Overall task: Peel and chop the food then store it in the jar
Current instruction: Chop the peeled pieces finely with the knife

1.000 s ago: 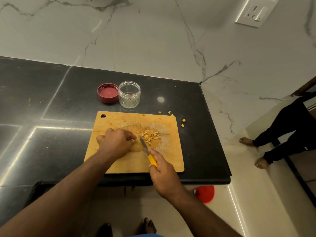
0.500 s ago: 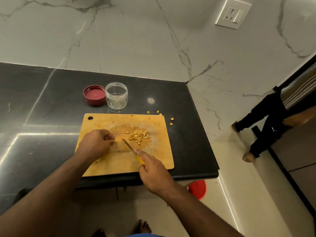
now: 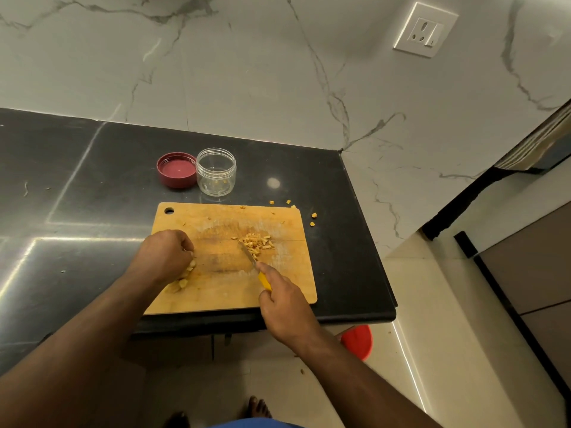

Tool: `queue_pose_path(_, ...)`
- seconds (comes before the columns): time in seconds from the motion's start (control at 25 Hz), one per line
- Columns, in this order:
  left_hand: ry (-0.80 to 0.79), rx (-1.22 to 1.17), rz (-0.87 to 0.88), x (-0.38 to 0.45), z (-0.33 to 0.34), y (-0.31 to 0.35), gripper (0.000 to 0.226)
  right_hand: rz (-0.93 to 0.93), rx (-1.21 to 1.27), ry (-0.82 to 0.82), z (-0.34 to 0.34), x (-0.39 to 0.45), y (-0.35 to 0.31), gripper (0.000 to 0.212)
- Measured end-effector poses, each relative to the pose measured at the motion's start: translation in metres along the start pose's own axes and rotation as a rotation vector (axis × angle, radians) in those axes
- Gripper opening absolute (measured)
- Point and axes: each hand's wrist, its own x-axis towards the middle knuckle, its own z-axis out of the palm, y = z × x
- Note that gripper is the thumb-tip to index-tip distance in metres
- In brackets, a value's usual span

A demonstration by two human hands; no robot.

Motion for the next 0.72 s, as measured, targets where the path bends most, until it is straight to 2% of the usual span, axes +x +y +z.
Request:
queue_pose_path(0.28, 0.001, -0.105, 0.041, 0.001, -0.010, -0.003, 0.018, -0.035, 0.065, -0.026, 0.005, -0.002, -0.006, 0.055)
queue_pose_path(0.52, -0.175, -0.037, 0.036, 0.000, -0.020, -0.007, 0.012, -0.019, 0.069, -0.033, 0.007, 0.001, -0.006, 0.055)
queue_pose_path(0.64, -0.147, -0.044, 0.057, -0.004, -0.015, -0.004, 0.004, -0.016, 0.089, -0.041, 0.008, 0.000, -0.007, 0.055)
queue_pose_path(0.72, -0.155, -0.024, 0.086, -0.006, -0.014, 0.000, 0.009, -0.013, 0.095, -0.042, 0.008, 0.000, -0.005, 0.055)
